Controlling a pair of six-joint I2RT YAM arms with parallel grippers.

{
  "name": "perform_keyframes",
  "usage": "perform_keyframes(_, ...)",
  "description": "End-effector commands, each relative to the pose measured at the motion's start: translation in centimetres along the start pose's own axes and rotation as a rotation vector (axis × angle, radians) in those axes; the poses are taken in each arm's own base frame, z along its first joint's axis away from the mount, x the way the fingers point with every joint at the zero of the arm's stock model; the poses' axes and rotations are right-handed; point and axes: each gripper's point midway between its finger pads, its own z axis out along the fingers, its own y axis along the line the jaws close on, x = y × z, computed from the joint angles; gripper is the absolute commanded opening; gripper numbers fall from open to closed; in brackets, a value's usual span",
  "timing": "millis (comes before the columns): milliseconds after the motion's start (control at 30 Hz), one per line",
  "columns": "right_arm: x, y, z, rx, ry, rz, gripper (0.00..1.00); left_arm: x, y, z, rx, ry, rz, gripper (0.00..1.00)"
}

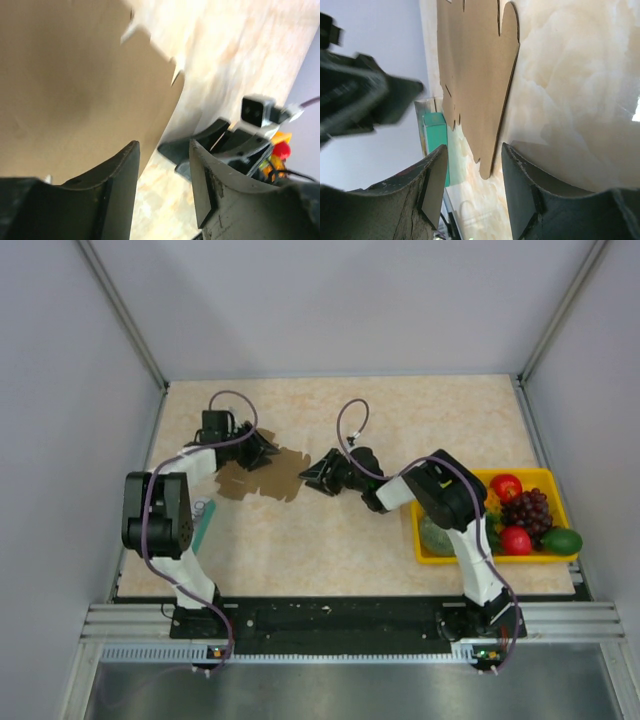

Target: Fold the paper box

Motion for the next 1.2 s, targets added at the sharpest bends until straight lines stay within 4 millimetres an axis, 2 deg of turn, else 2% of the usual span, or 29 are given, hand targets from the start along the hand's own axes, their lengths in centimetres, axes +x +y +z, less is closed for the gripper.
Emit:
perform_keyframes(0,0.3,-1.3,-0.9,0.089,0.036,-0.049,0.48,-5.9,0.6,-2.3,-0.112,-0.105,0.083,0.47)
perform_keyframes(67,0.3,-1.3,-0.9,0.109,0.044,-0.05,0.49,-6.9,1.8,-2.2,-0.156,-0.1,0.061,0.41)
perform_keyframes(133,0.1,-1.3,-0.8,0.124,0.04,-0.046,0.49,-7.0,3.6,-1.3,-0.204,-0.086,0.029,0.36)
perform_keyframes(233,0.1,-1.6,-0.6,0.149,0.044,-0.04,0.49,-6.5,5.6,-0.3,-0.259,-0.064,-0.009,0.35)
perform_keyframes(367,0.4,-1.5,-0.1,0.16,0.052,-0.036,0.49,-5.9,7.0,0.5,-0.288,-0.048,-0.031,0.33)
perform_keyframes(467,0.9,-1.4,0.5,0.156,0.068,-0.05,0.5,-4.8,7.1,1.1,-0.255,-0.012,-0.06,0.25)
perform_keyframes(667,0.9,-0.4,0.9,0.097,0.066,-0.061,0.51,-3.9,7.6,1.1,-0.249,-0.004,-0.066,0.23)
perform_keyframes(733,0.7,1.0,0.9,0.033,0.054,-0.066,0.51,-3.5,7.7,1.0,-0.246,-0.001,-0.068,0.23)
perform_keyframes(900,0.9,3.1,1.2,-0.083,0.067,-0.053,0.51,-3.0,7.0,0.8,-0.219,-0.004,-0.07,0.22)
perform_keyframes(1100,1.2,4.2,1.6,-0.132,0.074,-0.042,0.49,-2.3,6.0,1.0,-0.197,0.004,-0.059,0.21)
perform_keyframes(1167,1.1,3.9,1.8,-0.109,0.066,-0.045,0.48,-2.2,6.0,1.0,-0.198,0.006,-0.06,0.21)
